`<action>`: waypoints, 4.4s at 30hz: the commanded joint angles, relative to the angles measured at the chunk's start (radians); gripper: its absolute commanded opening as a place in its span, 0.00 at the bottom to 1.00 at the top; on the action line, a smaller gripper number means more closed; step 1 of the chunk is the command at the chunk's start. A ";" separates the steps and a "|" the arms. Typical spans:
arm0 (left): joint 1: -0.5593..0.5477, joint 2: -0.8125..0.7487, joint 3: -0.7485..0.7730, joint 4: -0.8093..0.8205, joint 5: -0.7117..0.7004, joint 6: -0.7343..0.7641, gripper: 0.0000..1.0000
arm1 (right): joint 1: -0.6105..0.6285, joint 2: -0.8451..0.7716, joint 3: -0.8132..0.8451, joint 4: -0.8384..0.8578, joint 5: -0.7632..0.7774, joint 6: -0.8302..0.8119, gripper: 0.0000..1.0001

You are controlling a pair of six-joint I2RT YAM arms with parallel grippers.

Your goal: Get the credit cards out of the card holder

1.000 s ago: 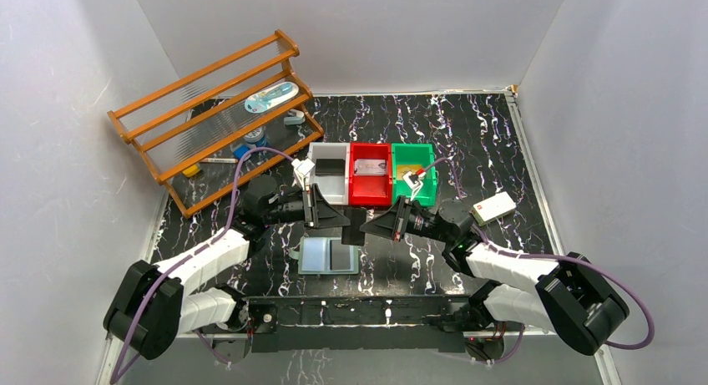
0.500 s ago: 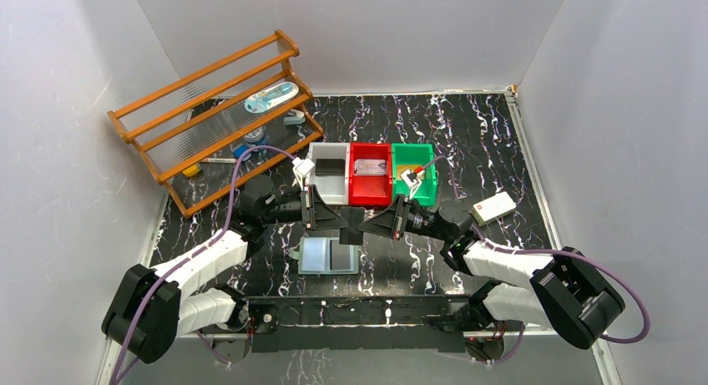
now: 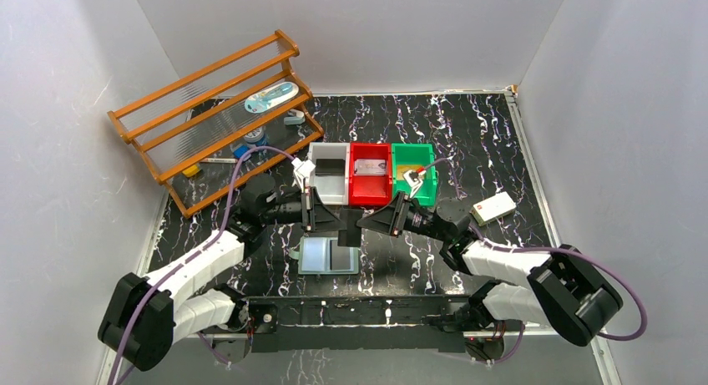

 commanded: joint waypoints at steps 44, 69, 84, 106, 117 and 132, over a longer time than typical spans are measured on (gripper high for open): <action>-0.056 0.652 0.670 -0.448 -1.076 1.580 0.00 | -0.009 -0.376 0.089 -0.867 0.485 -0.137 0.82; -0.068 0.820 0.623 -0.278 -1.077 1.760 0.10 | -0.009 -0.418 0.068 -0.913 0.497 -0.102 0.84; -0.069 0.805 0.671 -0.403 -1.024 1.632 0.42 | -0.010 -0.406 0.072 -0.921 0.481 -0.092 0.84; -0.064 0.173 0.476 -0.670 -0.939 0.967 0.58 | -0.009 -0.237 0.136 -0.905 0.364 -0.127 0.81; -0.055 -0.328 0.056 -0.676 -0.810 0.328 0.72 | 0.027 -0.079 0.225 -0.851 0.316 -0.135 0.71; -0.053 -0.267 -0.033 -0.549 -0.646 0.175 0.67 | 0.267 0.212 0.372 -0.821 0.376 -0.074 0.45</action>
